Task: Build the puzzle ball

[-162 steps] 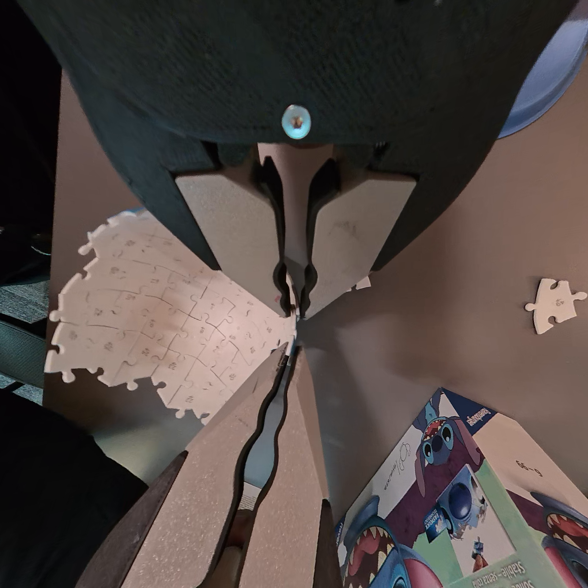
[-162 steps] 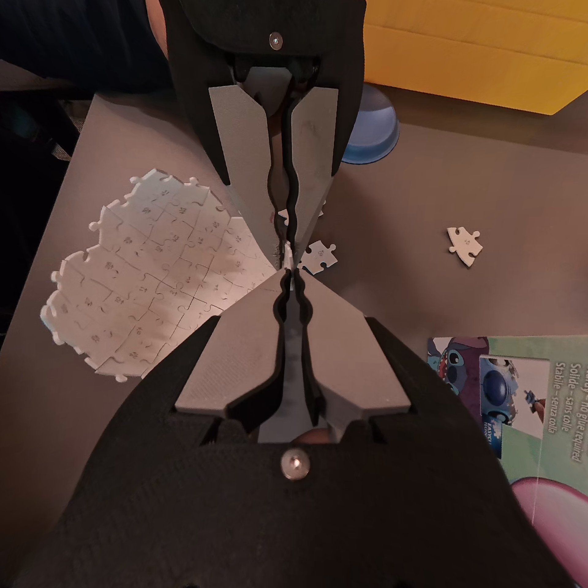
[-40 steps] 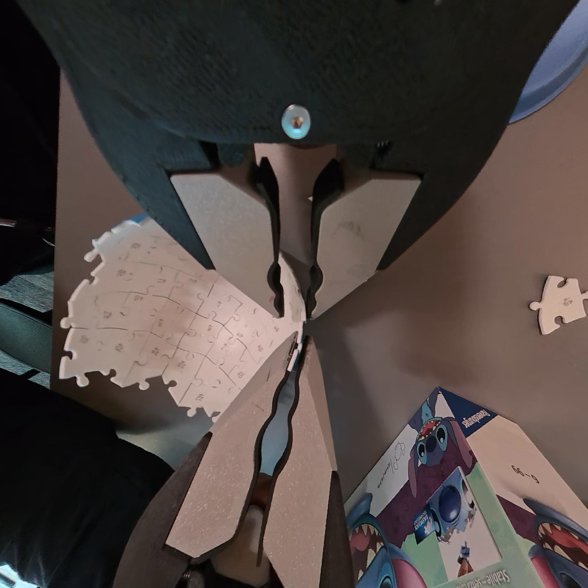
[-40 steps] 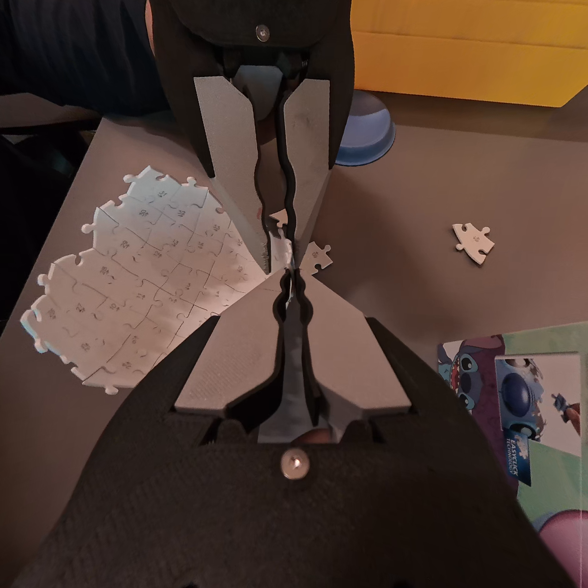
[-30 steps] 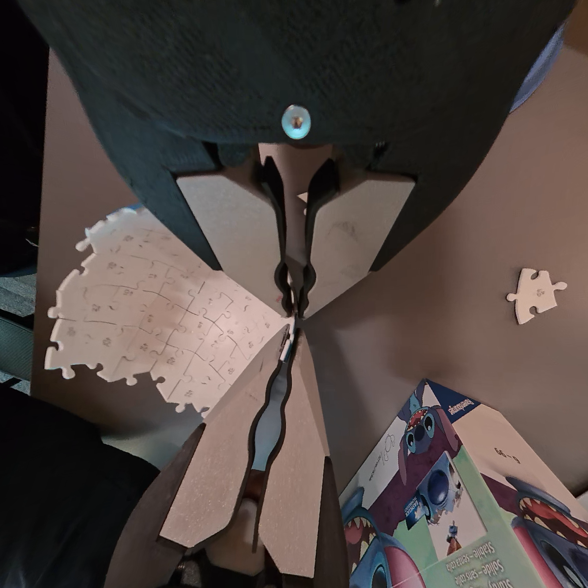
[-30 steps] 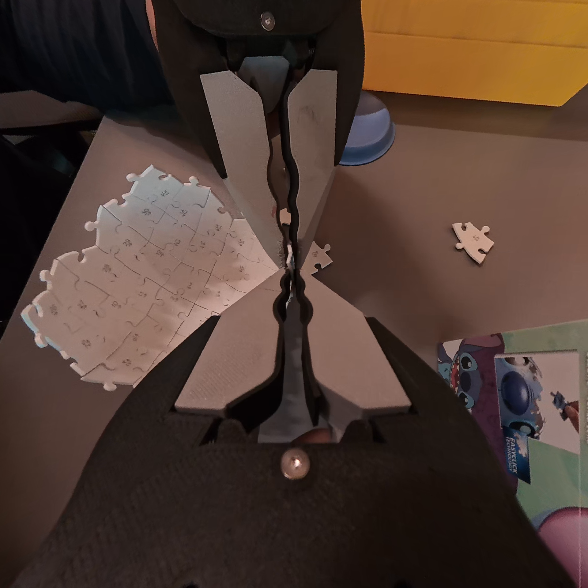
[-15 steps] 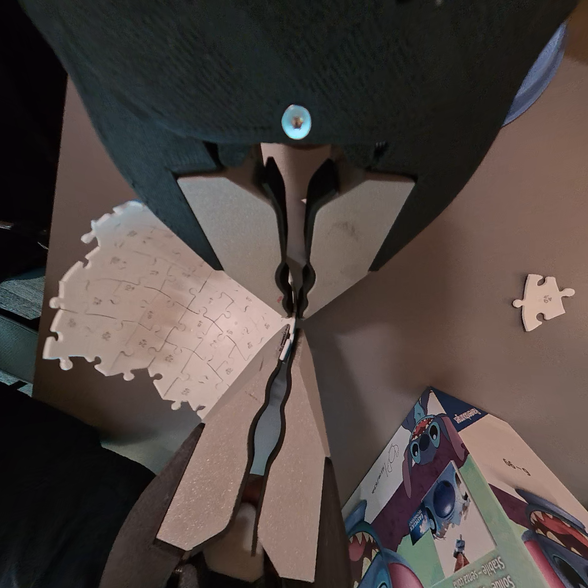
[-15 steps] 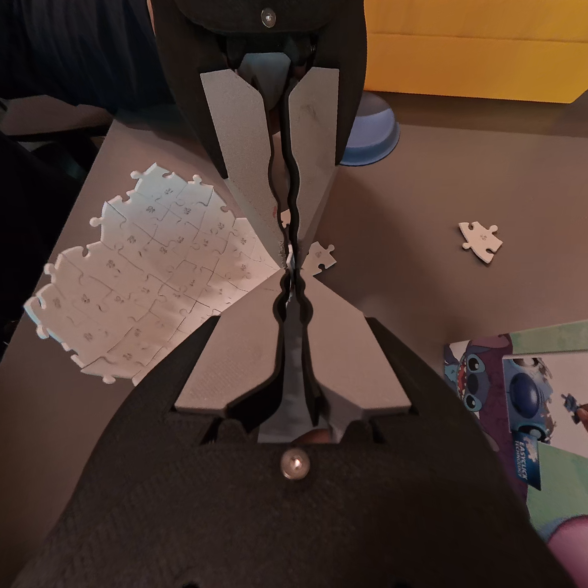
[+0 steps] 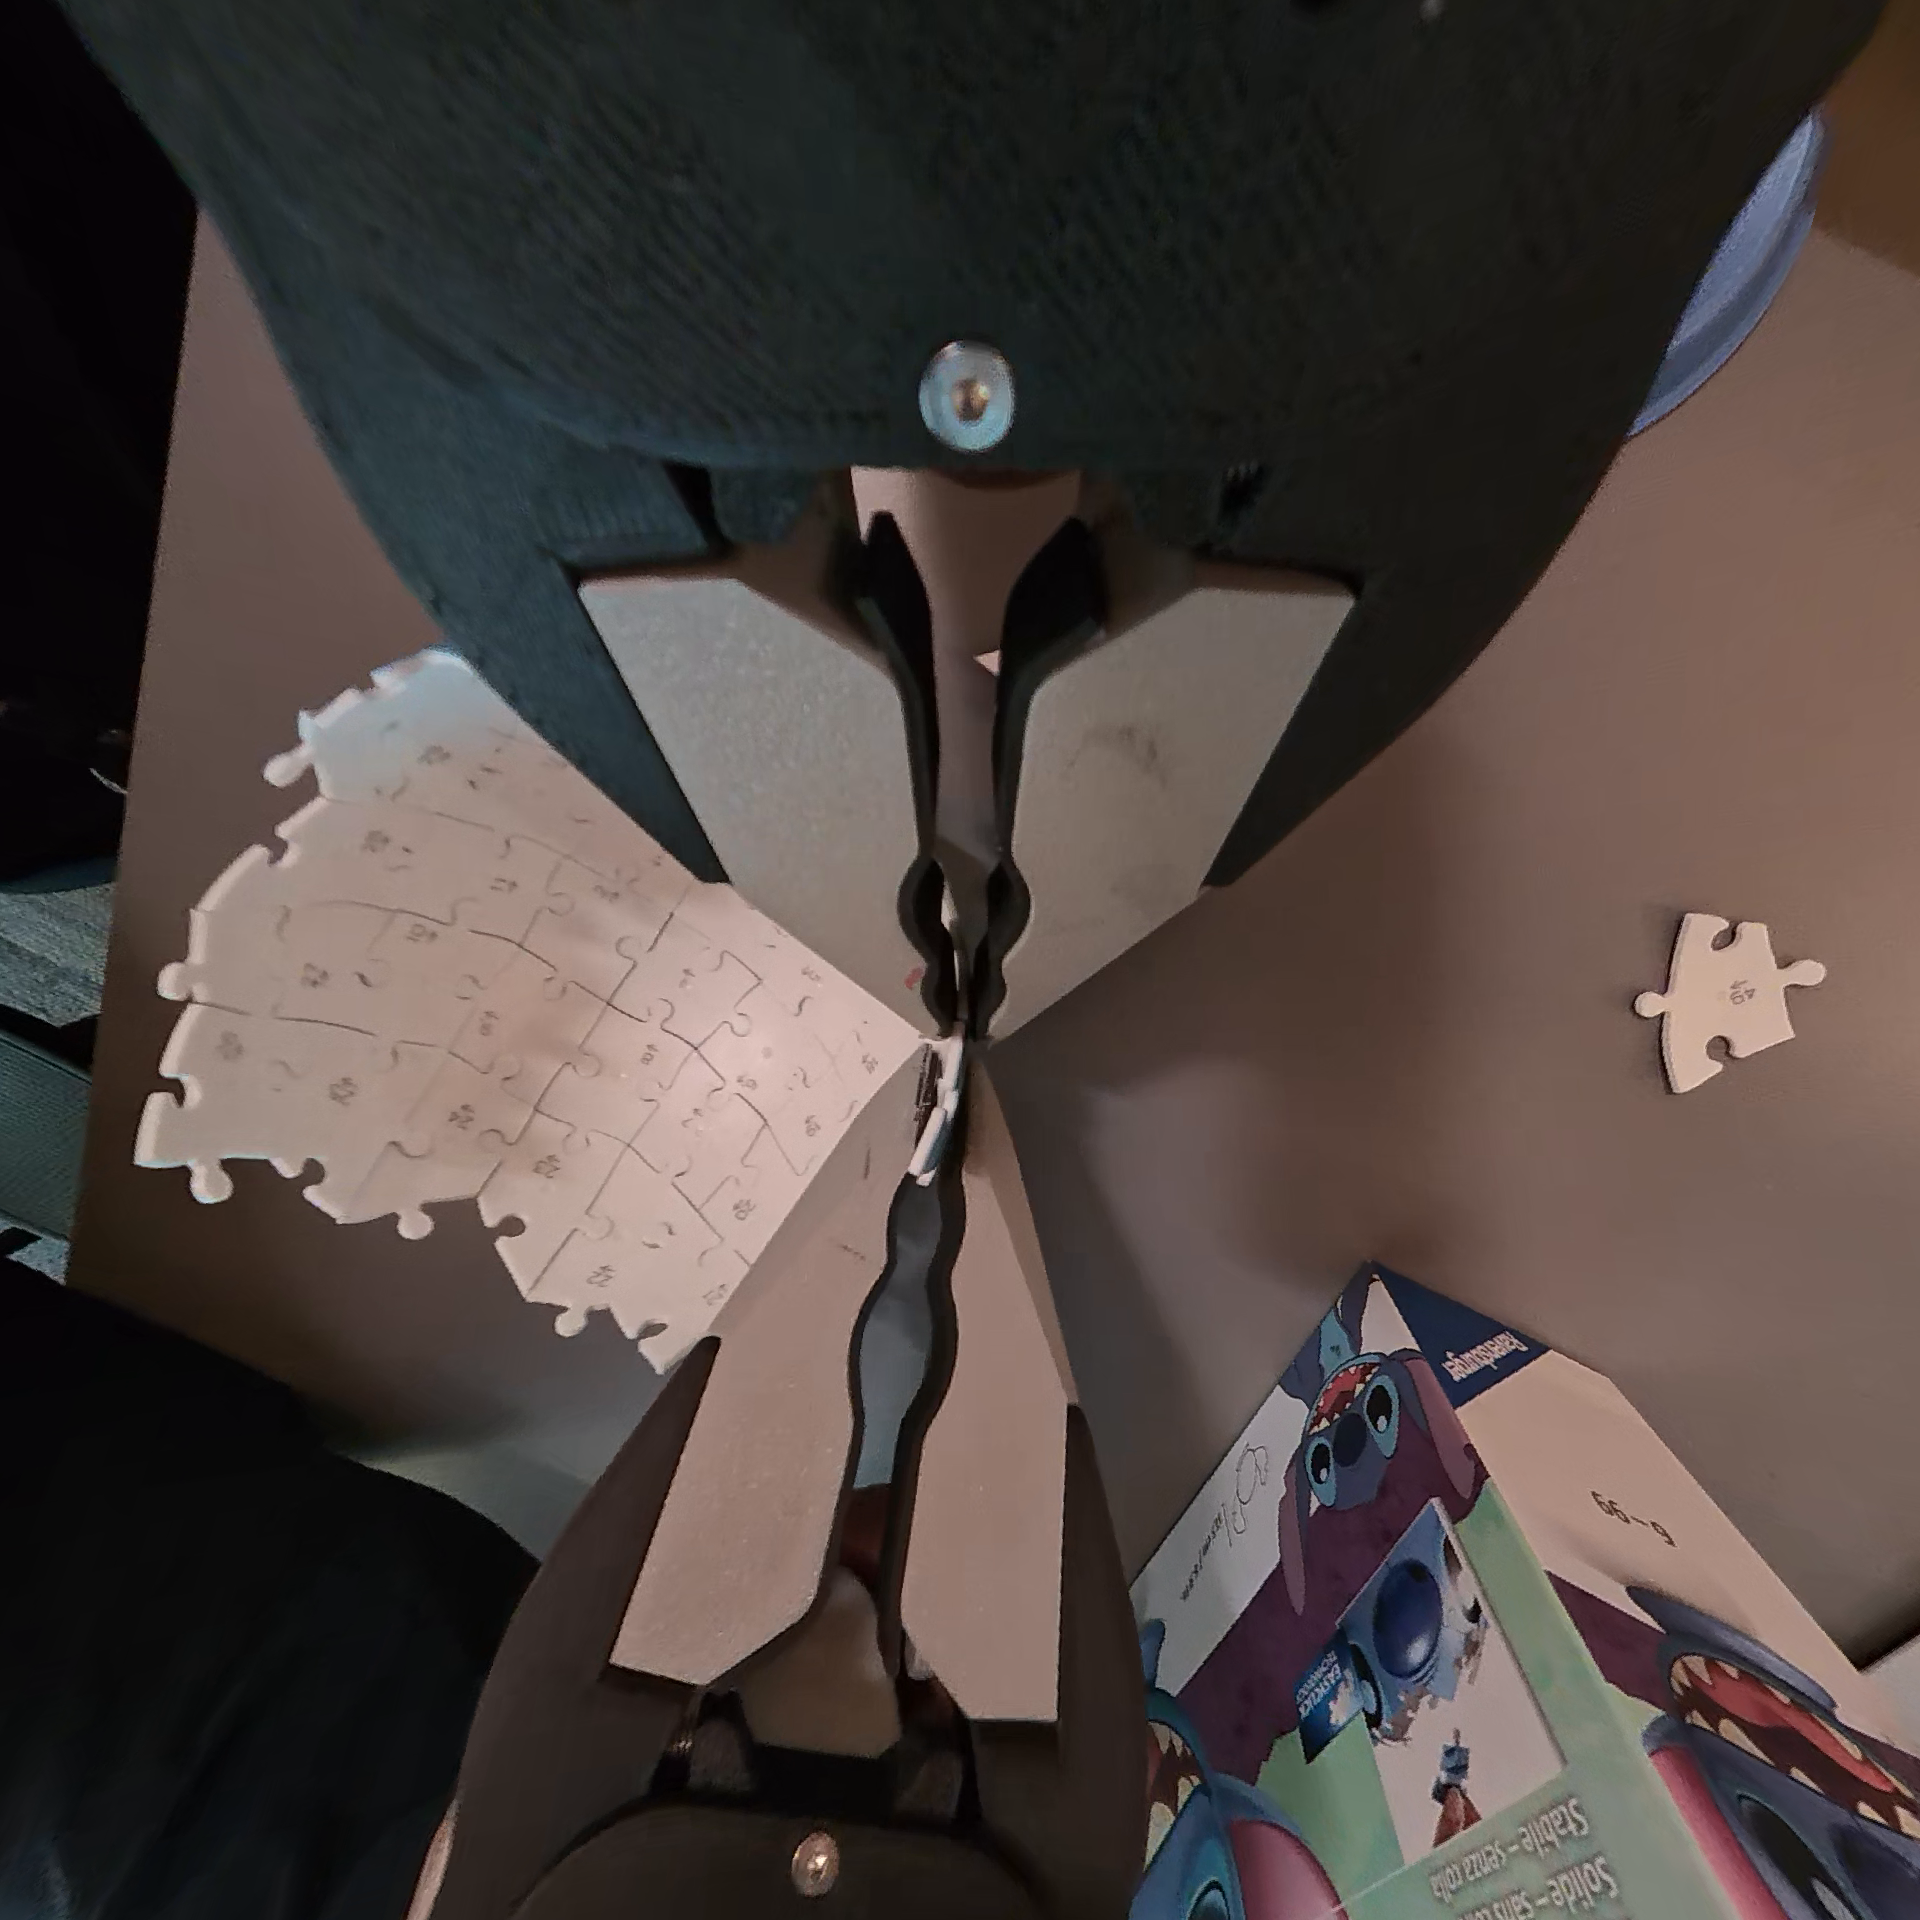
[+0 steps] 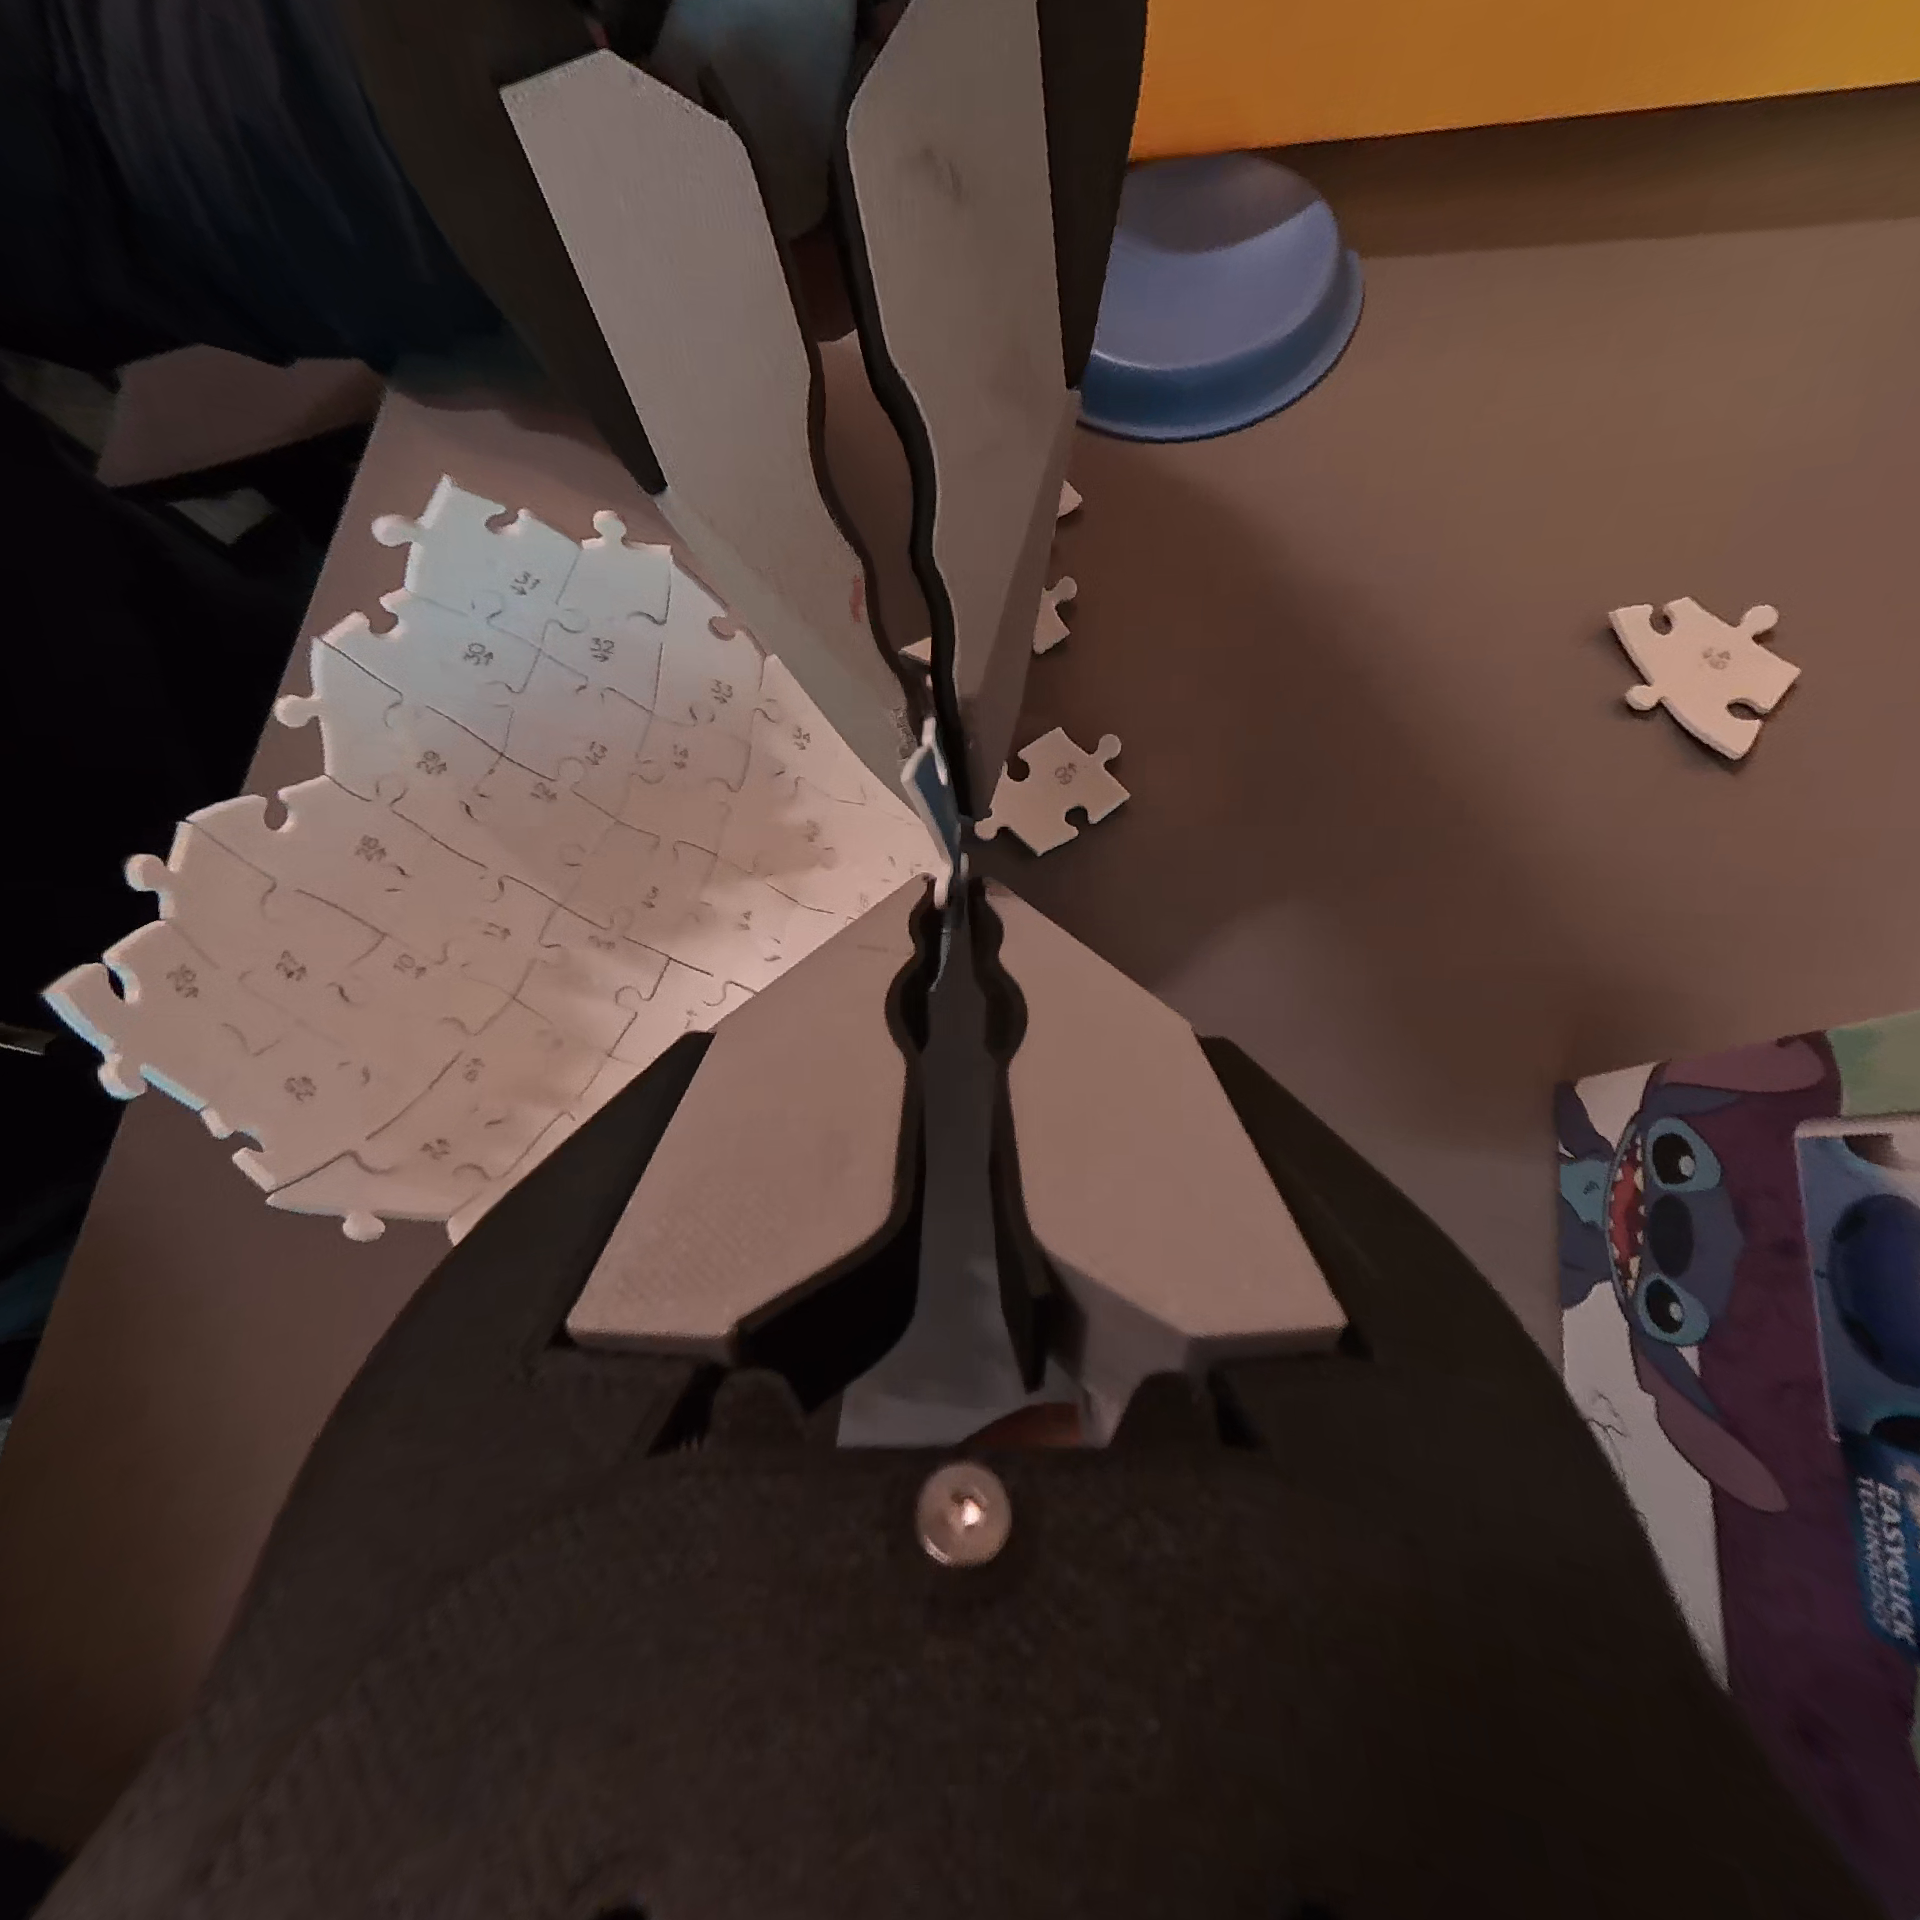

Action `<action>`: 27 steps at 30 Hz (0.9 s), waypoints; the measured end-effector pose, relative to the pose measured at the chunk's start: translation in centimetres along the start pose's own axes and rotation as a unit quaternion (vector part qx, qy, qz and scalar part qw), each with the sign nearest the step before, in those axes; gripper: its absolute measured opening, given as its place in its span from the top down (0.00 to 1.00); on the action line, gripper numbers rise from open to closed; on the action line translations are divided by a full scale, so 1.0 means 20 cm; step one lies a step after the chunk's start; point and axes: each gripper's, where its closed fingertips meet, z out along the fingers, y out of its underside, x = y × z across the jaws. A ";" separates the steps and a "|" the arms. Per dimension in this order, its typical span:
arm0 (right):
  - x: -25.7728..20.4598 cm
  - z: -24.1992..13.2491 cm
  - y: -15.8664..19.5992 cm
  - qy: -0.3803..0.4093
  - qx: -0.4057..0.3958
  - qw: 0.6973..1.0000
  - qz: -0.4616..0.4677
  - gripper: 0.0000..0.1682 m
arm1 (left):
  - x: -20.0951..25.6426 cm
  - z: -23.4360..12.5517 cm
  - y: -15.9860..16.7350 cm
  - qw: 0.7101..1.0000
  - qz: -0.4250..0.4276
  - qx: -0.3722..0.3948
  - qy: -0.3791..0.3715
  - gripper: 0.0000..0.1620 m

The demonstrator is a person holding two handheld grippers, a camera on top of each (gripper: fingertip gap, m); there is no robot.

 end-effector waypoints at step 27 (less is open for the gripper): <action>0.01 0.02 -0.03 -0.034 0.039 0.998 0.035 1.00 | -0.02 -0.01 0.00 0.999 -0.037 0.006 -0.010 1.00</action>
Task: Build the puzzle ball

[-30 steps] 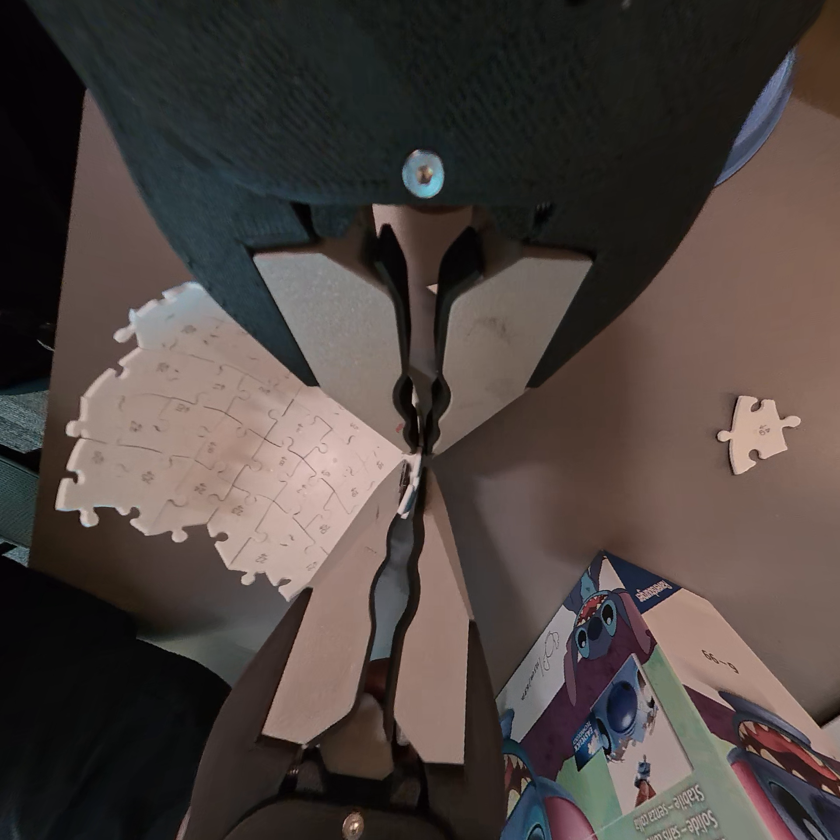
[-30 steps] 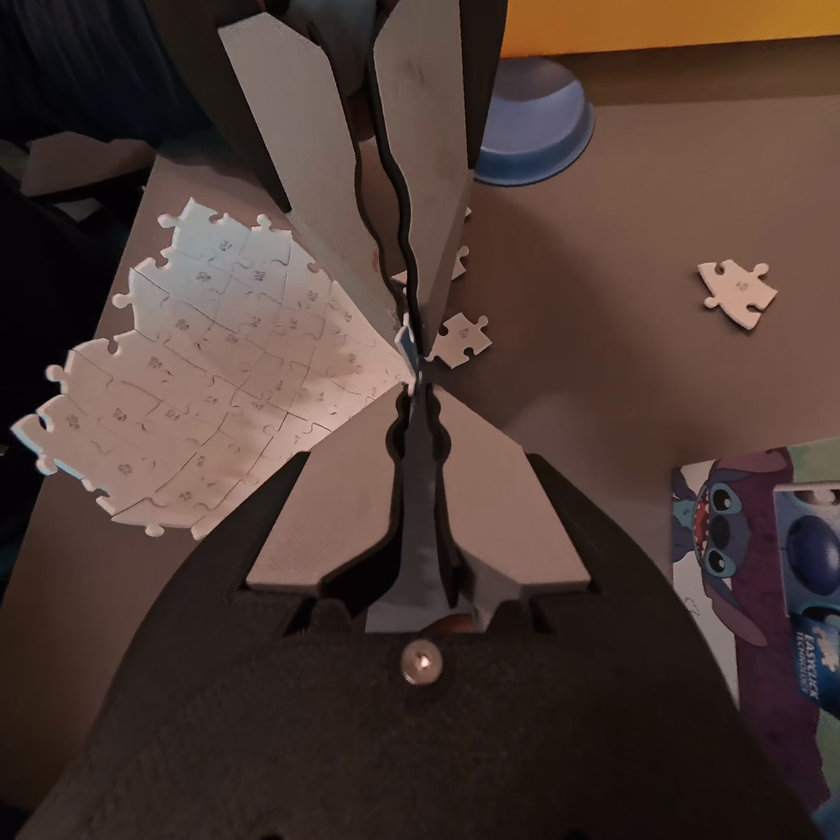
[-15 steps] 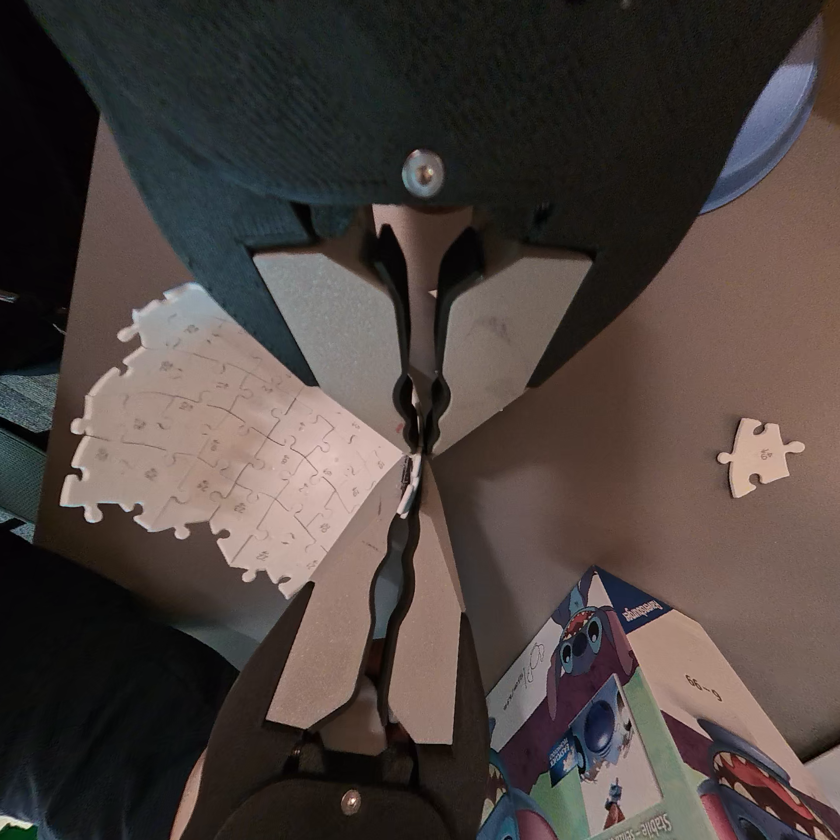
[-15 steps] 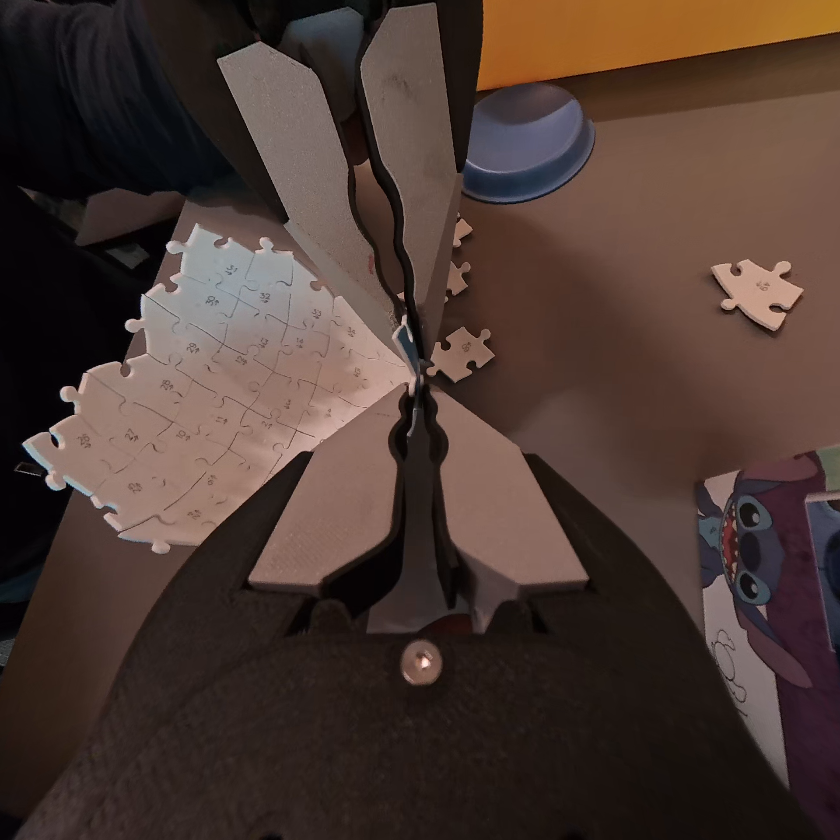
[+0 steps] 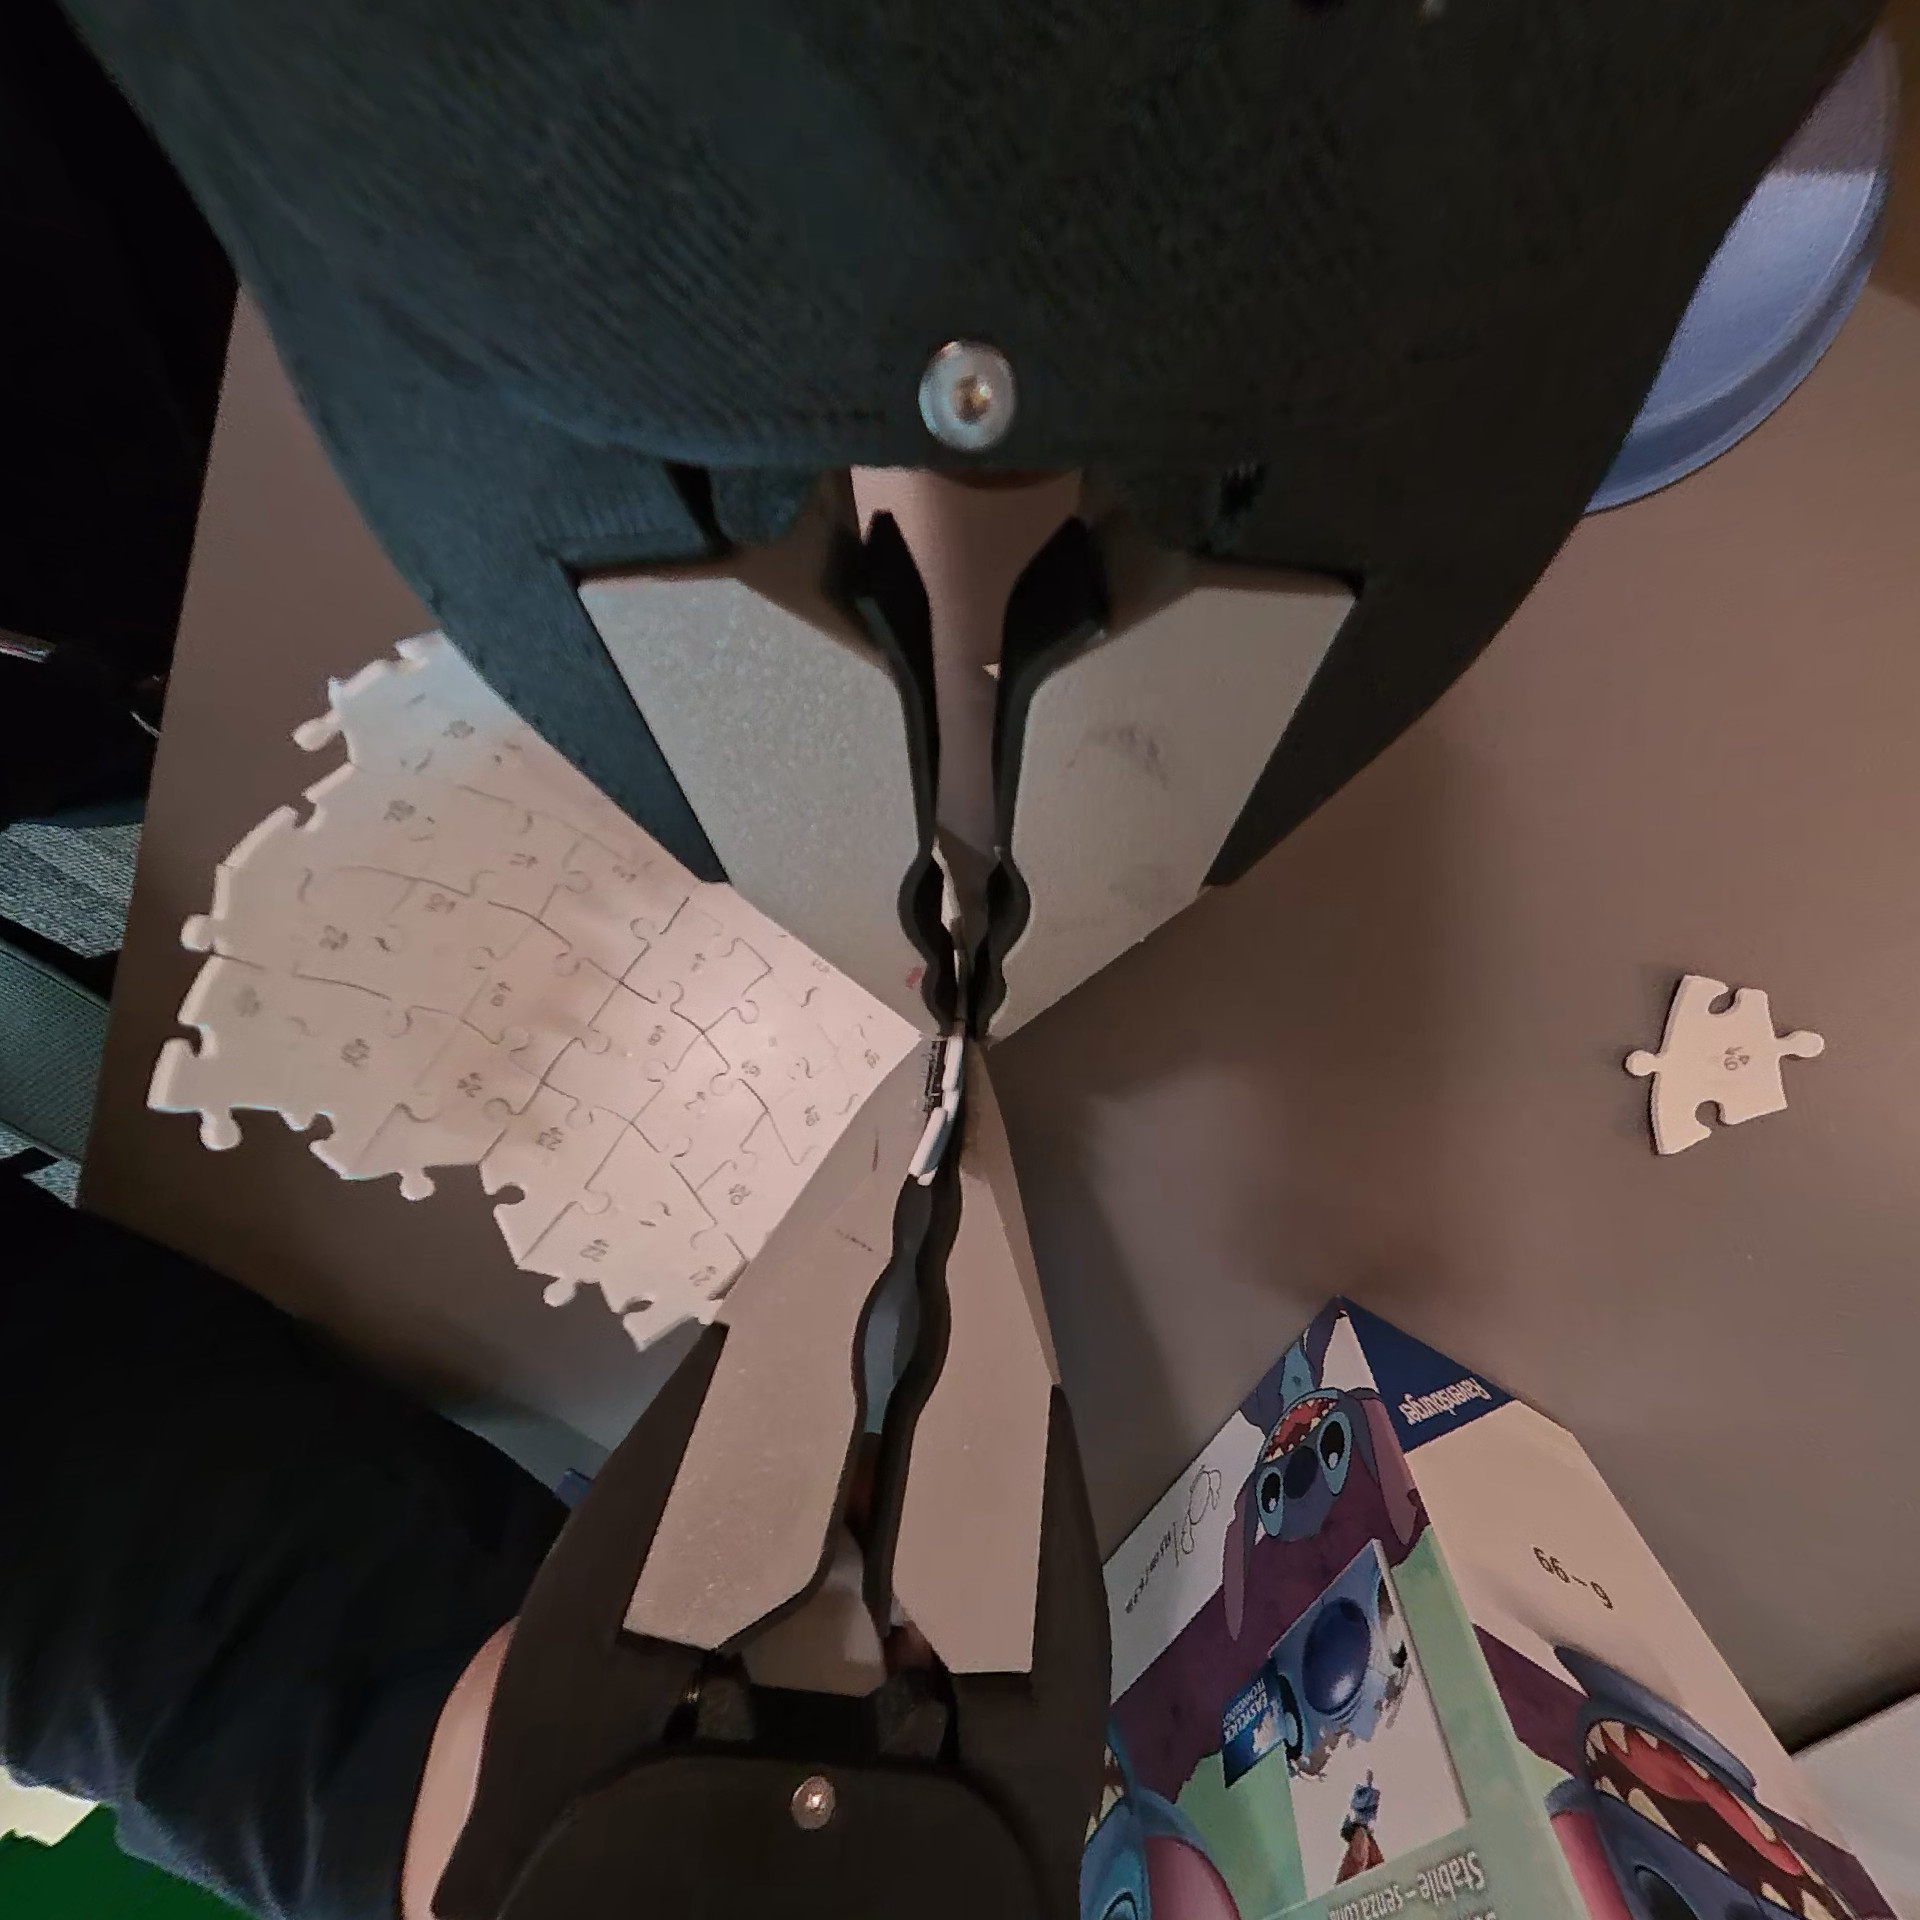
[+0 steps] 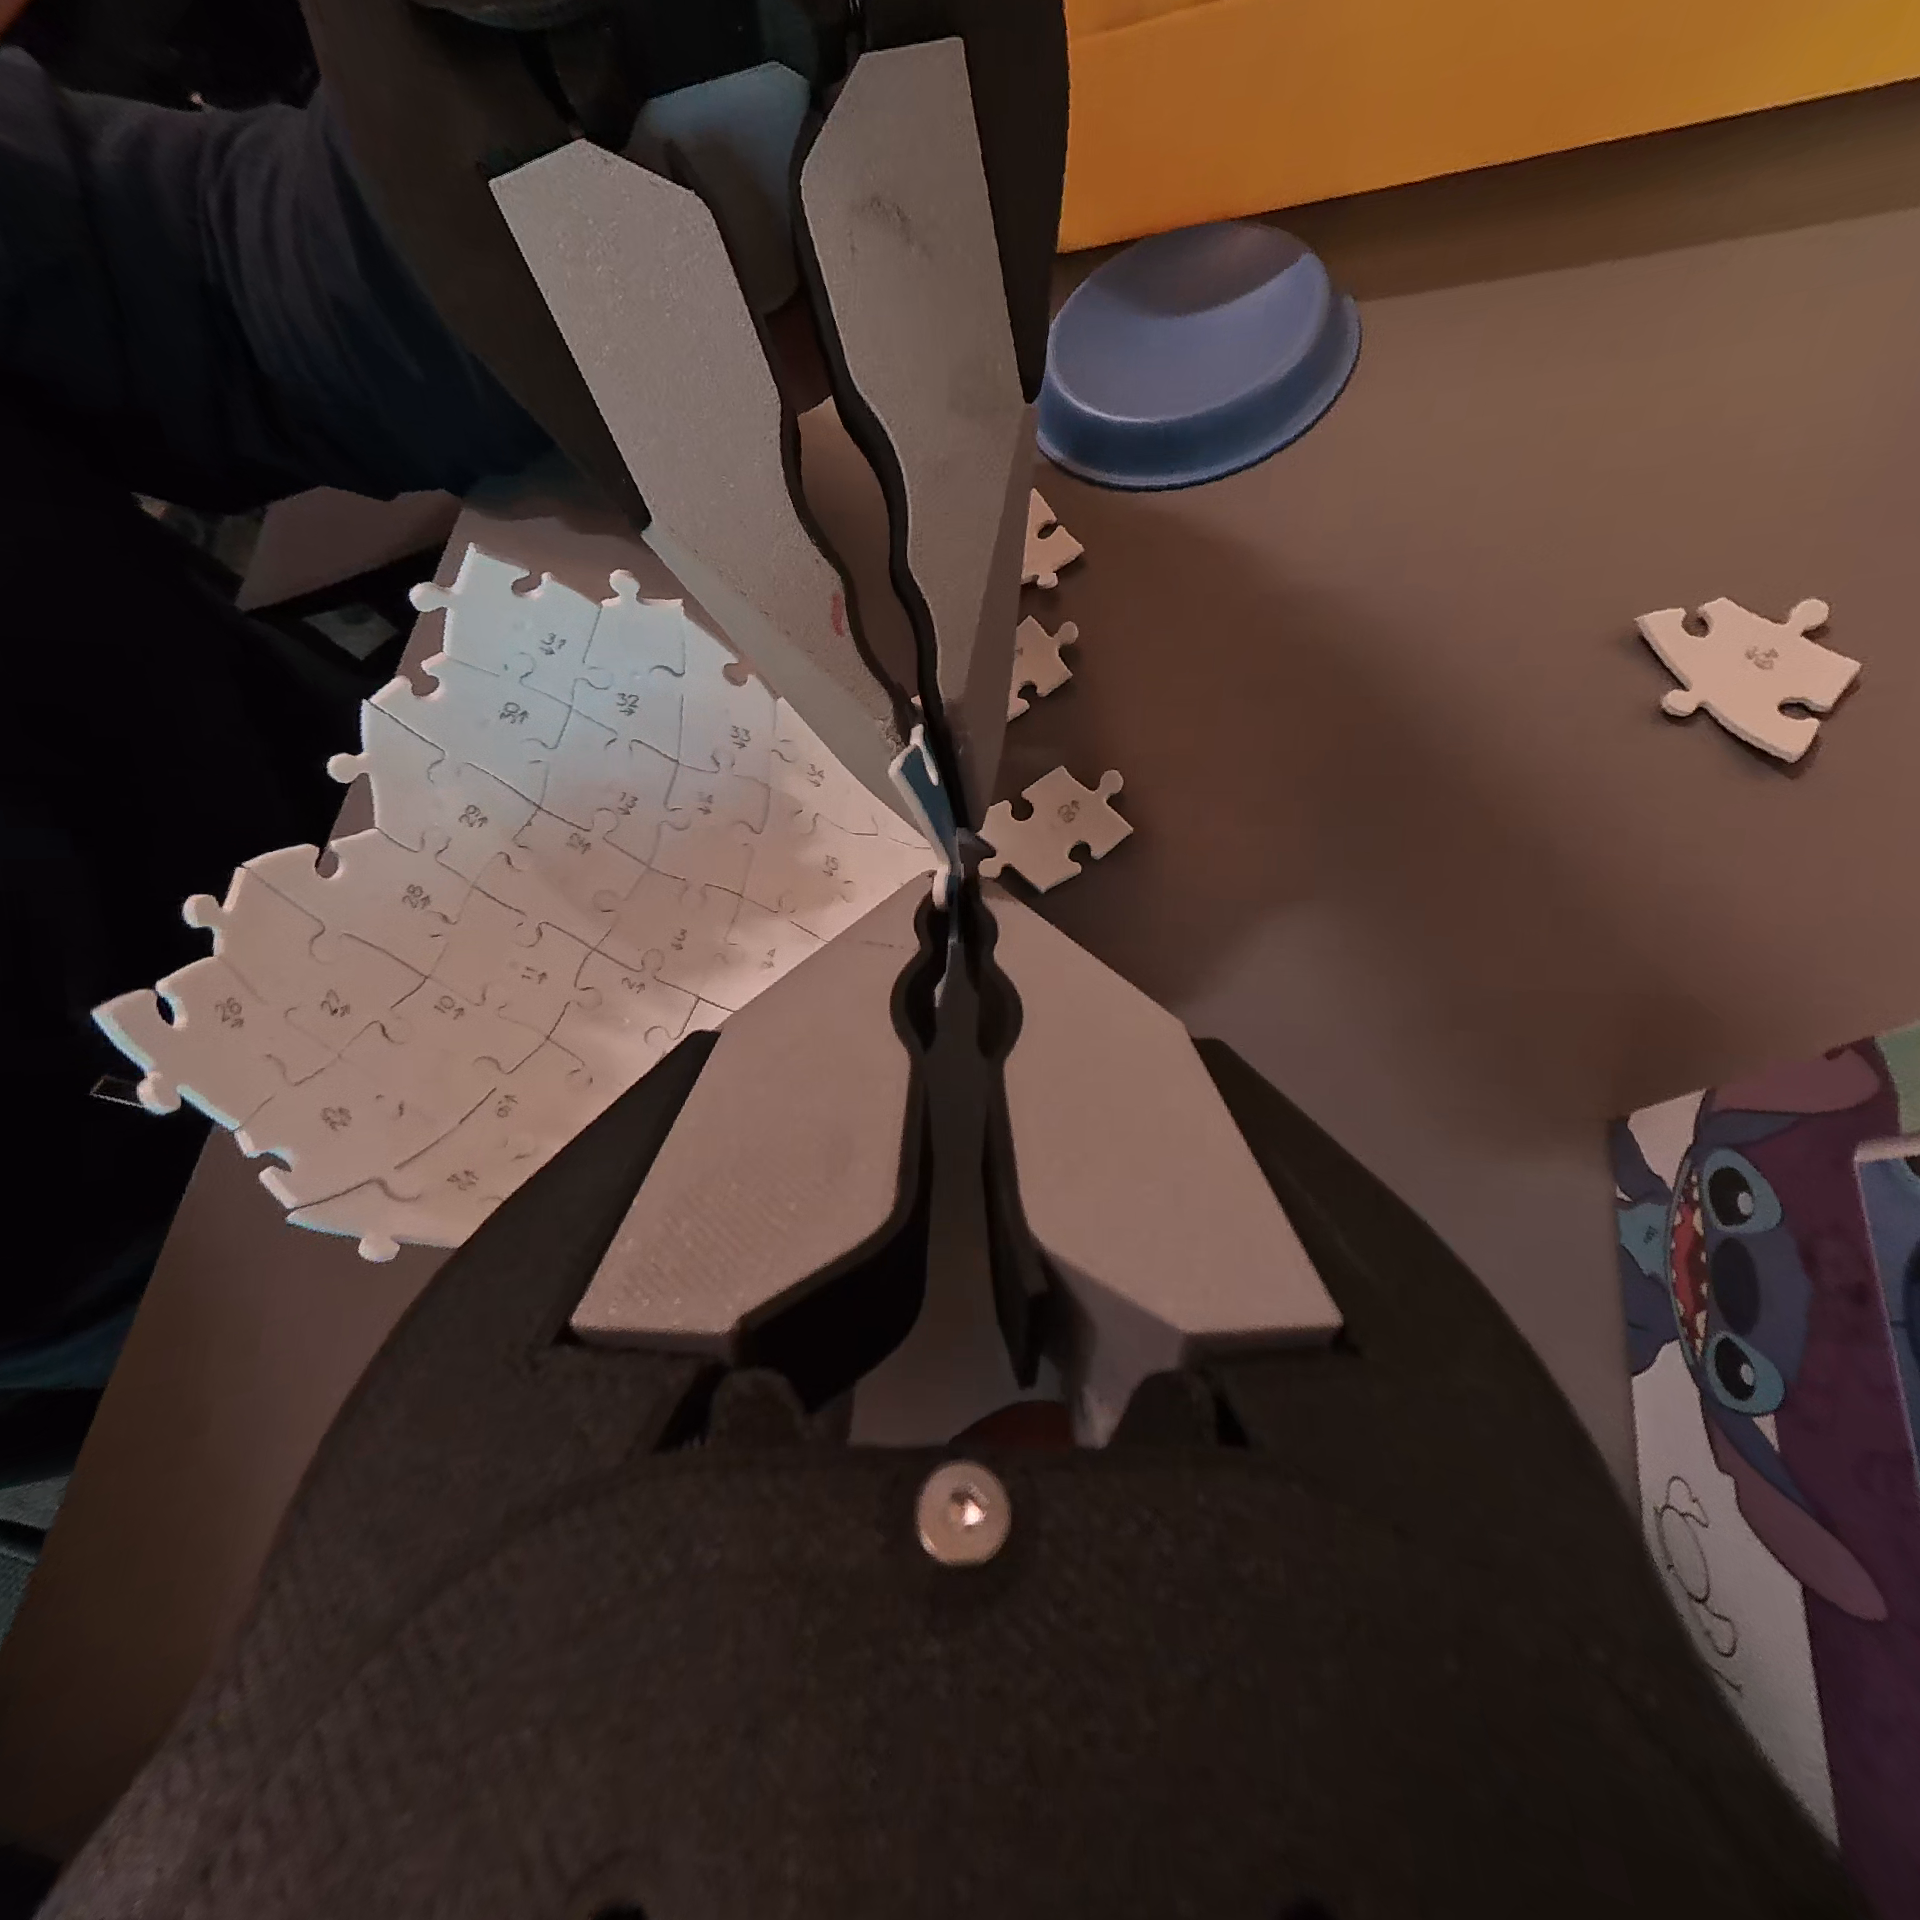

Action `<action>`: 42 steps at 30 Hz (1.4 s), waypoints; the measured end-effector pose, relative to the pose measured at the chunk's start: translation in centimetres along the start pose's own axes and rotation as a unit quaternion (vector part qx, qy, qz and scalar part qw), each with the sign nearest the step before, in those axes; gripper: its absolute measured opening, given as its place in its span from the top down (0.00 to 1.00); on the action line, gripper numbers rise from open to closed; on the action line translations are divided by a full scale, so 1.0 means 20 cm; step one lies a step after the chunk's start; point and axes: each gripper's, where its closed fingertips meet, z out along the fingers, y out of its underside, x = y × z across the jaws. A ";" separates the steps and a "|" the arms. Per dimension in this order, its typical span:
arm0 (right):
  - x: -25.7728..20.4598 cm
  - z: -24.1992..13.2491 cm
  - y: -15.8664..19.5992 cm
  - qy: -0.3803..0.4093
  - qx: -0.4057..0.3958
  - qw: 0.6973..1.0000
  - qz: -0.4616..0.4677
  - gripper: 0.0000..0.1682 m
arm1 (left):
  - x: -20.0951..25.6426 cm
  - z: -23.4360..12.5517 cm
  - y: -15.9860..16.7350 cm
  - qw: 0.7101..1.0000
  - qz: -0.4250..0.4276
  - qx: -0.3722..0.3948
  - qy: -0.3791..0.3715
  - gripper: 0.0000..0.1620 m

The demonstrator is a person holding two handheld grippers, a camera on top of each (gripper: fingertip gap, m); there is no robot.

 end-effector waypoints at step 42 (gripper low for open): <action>0.00 0.02 -0.01 0.000 0.004 1.000 0.021 1.00 | 0.00 -0.01 0.02 0.999 -0.012 0.004 0.035 0.99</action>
